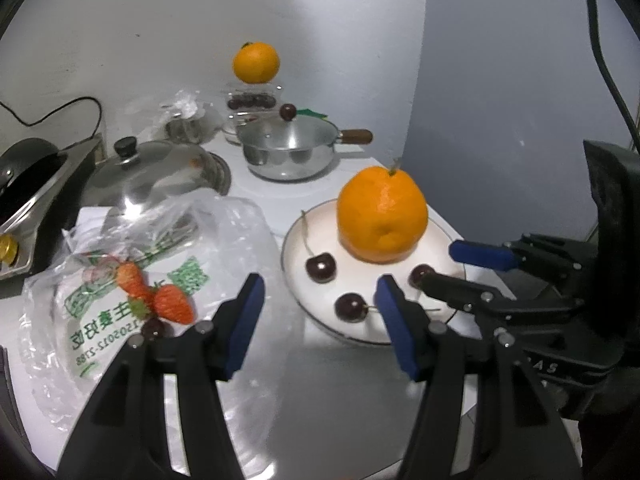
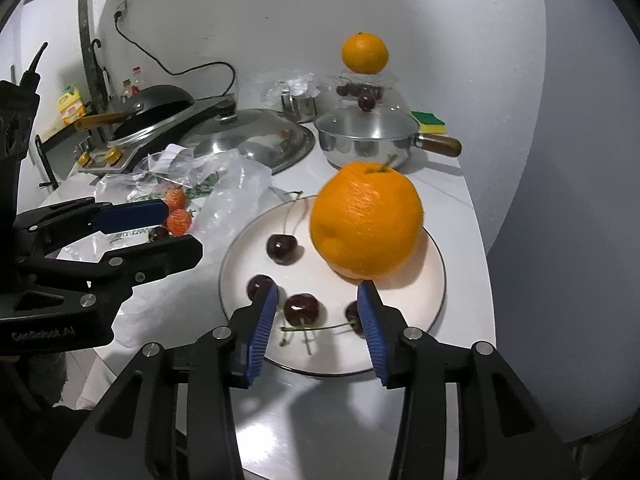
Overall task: Organize fruits
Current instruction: 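Move the right gripper back over the bag toward the strawberries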
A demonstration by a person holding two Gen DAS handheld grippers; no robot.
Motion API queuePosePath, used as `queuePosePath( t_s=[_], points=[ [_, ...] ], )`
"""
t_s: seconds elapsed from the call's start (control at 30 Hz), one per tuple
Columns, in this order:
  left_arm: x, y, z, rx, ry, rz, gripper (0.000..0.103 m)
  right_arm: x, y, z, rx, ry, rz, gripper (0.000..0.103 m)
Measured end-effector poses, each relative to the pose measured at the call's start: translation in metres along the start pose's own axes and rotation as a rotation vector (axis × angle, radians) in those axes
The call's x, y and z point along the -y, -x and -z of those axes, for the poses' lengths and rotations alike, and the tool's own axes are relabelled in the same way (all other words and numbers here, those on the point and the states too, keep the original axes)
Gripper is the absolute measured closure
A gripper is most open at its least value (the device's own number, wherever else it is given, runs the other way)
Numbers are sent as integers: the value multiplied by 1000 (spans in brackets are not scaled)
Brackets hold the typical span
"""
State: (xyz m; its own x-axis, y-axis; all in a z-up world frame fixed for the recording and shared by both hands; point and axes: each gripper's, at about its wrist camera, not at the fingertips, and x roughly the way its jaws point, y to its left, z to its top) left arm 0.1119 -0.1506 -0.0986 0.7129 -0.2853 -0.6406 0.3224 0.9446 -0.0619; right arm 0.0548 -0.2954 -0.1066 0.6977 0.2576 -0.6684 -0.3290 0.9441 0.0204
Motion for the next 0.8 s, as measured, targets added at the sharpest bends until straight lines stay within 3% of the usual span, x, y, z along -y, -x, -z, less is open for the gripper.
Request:
queuePosePath(
  t_s=[0.8],
  points=[
    [-85, 44, 22, 55, 110, -93, 43, -83, -19, -33, 4, 102, -37, 58]
  ],
)
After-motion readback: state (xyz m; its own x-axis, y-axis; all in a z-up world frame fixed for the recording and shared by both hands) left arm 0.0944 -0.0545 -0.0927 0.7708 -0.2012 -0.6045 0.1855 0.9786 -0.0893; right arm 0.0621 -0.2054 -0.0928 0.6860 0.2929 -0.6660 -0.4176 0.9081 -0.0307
